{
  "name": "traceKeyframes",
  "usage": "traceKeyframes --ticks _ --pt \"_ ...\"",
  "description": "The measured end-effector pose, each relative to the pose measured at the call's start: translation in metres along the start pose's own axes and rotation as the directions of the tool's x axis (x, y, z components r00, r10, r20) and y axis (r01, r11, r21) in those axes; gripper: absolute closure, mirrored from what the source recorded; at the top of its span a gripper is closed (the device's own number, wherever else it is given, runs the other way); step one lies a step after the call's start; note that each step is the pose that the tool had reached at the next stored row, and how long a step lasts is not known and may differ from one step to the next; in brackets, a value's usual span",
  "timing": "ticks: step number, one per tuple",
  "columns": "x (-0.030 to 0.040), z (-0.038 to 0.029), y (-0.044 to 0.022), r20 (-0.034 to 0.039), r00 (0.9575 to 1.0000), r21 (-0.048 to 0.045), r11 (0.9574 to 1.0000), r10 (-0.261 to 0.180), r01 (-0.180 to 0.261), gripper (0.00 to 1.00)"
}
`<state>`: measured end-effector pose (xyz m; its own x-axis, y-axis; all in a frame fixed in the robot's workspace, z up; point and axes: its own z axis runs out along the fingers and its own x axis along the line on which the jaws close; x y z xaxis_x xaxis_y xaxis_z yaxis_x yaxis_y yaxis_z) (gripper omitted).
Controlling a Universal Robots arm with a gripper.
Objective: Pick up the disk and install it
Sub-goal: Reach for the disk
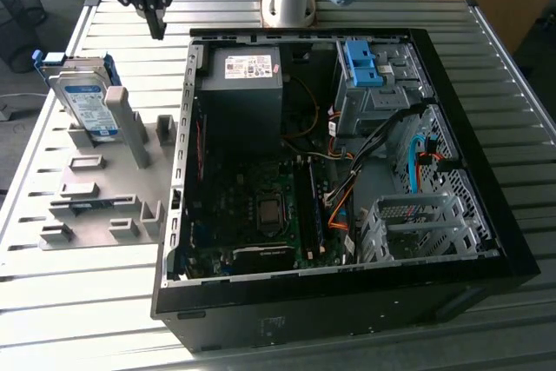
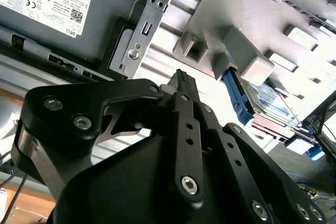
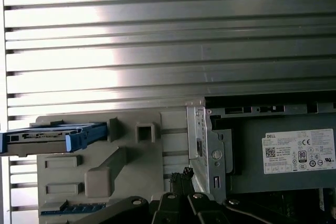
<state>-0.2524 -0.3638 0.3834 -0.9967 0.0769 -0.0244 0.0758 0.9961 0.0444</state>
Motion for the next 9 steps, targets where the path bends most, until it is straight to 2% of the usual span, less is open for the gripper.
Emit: traceKeyframes --ticks 9 --pt "0.0040 0.0000 -0.0003 0.0001 1.0000 0.0000 1.0000 0.000 0.000 0.89"
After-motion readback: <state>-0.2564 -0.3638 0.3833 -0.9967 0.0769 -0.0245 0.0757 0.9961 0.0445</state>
